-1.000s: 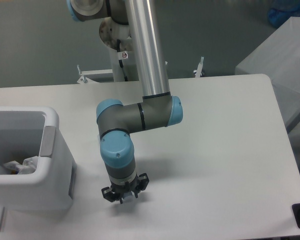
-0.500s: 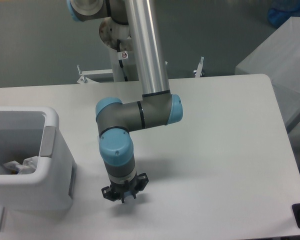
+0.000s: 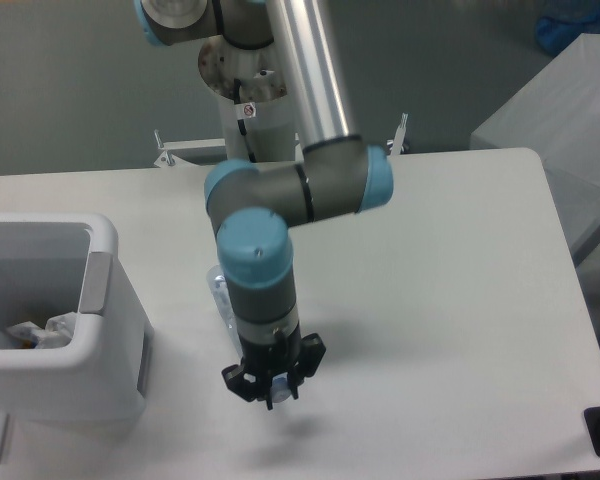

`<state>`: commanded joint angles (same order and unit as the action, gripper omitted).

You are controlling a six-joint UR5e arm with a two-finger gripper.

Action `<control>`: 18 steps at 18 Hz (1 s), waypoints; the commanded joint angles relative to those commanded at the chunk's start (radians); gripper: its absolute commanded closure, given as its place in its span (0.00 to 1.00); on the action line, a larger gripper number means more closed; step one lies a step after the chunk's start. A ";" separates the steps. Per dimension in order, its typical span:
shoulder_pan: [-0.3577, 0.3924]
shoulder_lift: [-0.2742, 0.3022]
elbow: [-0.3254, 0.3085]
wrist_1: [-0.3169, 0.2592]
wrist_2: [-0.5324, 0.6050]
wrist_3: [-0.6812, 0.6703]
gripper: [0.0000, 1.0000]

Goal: Place the trash in the trash can
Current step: 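Carry the bottle over the white bin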

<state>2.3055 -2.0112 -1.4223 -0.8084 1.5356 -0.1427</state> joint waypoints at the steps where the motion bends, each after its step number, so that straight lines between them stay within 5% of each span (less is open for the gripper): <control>1: 0.008 0.012 0.031 0.006 -0.012 -0.002 0.59; 4: 0.018 0.052 0.104 0.032 -0.047 -0.002 0.59; 7: 0.008 0.075 0.120 0.161 -0.057 -0.002 0.59; 9: 0.000 0.101 0.131 0.195 -0.093 0.002 0.59; 18: -0.083 0.196 0.158 0.212 -0.152 -0.002 0.59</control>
<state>2.2230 -1.8148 -1.2639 -0.5967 1.3837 -0.1442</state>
